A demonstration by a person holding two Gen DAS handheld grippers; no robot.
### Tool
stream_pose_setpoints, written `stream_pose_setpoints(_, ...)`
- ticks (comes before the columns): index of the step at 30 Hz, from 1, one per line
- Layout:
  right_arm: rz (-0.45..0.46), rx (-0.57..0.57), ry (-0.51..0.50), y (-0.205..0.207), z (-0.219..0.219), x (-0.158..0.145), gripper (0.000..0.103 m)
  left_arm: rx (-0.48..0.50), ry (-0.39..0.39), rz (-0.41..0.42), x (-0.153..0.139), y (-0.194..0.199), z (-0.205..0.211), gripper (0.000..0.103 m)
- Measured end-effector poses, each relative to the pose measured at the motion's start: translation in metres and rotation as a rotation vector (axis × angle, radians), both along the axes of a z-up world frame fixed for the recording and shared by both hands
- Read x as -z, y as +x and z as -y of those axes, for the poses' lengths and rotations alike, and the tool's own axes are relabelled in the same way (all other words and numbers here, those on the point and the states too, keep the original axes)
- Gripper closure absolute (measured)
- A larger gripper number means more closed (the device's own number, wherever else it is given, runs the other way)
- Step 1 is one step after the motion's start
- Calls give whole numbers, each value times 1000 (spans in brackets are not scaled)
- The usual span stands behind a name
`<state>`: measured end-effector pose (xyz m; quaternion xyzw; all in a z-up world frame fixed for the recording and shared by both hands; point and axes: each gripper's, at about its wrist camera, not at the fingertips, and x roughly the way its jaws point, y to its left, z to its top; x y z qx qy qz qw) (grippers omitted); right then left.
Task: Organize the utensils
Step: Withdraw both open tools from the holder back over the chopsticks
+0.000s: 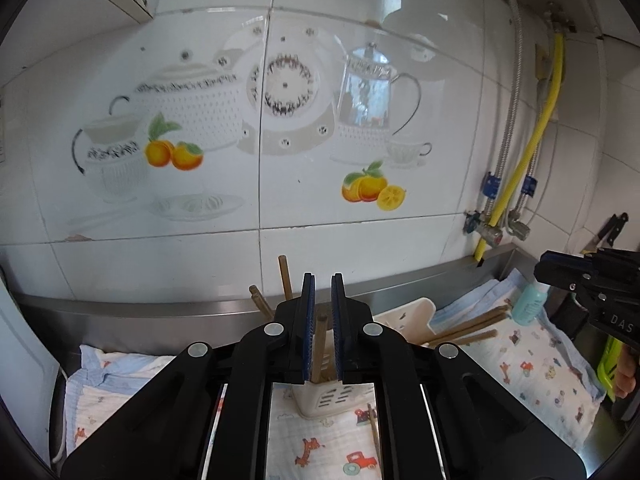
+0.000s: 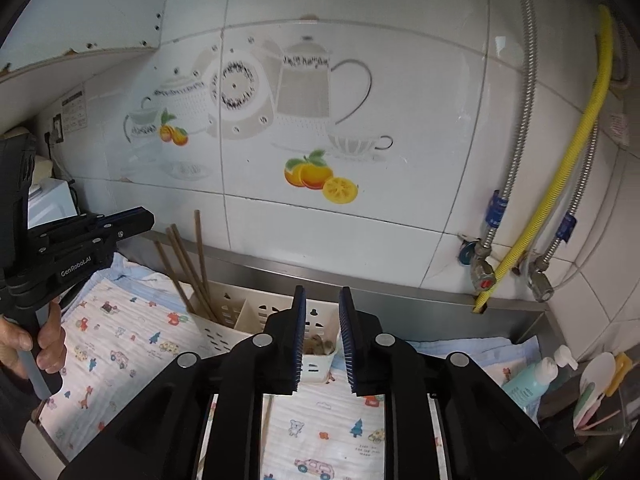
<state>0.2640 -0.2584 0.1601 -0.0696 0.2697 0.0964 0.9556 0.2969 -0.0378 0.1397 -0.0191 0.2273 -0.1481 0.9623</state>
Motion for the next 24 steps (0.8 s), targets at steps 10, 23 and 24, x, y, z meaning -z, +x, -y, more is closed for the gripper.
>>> stream_pose_setpoints(10, 19, -33, 36, -80, 2, 27, 79, 31, -19, 11, 9, -69, -13, 94)
stream_pose_setpoints(23, -91, -41, 70, -145, -12, 135, 78, 46, -20, -118, 98, -130, -24, 94)
stream_pose_setpoints(24, -111, -41, 81, -147, -13, 145, 78, 48, -24, -136, 106, -132, -24, 94)
